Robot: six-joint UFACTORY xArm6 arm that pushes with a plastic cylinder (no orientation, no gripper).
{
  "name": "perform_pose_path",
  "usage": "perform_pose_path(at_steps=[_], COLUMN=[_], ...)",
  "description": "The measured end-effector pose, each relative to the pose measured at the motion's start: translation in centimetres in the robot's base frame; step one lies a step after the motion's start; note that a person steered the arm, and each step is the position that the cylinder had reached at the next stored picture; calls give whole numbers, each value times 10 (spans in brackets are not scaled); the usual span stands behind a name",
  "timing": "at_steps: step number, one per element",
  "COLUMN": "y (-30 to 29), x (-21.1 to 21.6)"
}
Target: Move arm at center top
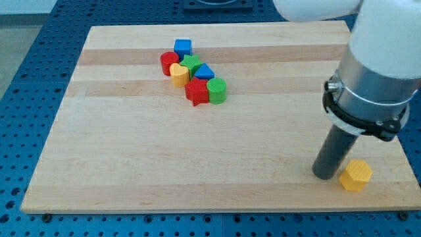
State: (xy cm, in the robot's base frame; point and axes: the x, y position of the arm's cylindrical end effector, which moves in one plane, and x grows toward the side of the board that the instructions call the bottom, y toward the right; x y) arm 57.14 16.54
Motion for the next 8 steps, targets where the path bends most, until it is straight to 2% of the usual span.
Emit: perform_pose_path(at_steps=[2,4,5,6,8], y=[32,13,7,16,7], x=[2,-4,-51,-124,-235])
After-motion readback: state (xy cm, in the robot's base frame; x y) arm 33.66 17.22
